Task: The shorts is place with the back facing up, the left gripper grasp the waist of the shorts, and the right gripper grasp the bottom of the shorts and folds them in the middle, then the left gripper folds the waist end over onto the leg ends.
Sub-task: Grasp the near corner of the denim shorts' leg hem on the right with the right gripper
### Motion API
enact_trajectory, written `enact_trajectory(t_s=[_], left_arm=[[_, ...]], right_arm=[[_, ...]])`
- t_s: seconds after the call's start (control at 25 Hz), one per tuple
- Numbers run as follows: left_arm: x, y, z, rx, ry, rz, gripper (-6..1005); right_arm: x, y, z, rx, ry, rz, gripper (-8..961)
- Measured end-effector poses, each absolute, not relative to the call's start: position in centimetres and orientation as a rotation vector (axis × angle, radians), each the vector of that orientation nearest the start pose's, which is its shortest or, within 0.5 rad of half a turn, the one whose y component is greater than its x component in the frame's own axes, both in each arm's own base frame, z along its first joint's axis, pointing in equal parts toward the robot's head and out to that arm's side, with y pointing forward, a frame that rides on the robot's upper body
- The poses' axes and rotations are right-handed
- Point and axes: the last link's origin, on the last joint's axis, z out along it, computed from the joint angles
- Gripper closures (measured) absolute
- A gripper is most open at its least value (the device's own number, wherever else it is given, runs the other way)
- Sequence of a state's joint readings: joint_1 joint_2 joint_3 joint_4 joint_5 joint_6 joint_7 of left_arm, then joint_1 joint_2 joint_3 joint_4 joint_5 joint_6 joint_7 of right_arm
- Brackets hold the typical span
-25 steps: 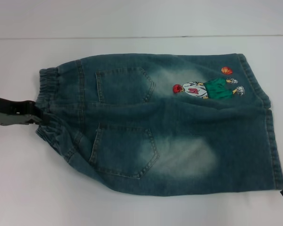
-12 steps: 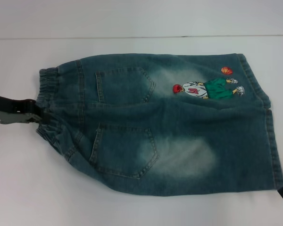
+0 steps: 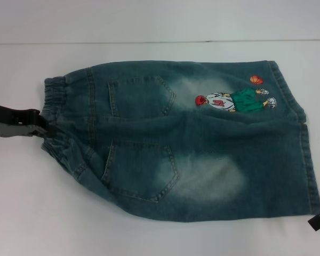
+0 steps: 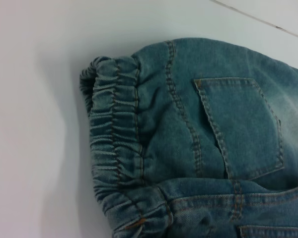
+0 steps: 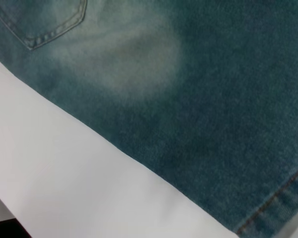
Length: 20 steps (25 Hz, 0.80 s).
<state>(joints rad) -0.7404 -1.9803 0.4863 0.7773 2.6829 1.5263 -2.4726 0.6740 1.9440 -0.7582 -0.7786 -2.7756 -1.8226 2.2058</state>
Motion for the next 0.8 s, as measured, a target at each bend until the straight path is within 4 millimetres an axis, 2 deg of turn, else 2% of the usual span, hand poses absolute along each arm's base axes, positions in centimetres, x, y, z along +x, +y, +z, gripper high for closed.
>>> enact_trajectory(t_s=[0.24,0.8], left_arm=[[-28.87,37.86,6.23,-2.167,-1.791,-0.093,947],[-28.83,37.92,6.2,-2.17,-1.784,-0.091,947]], right_arm=[[30.43,31.67,5.27,-2.642,1.604,-0.542,93],[30.67,31.9,5.77,-2.64,1.569,-0.578,101]])
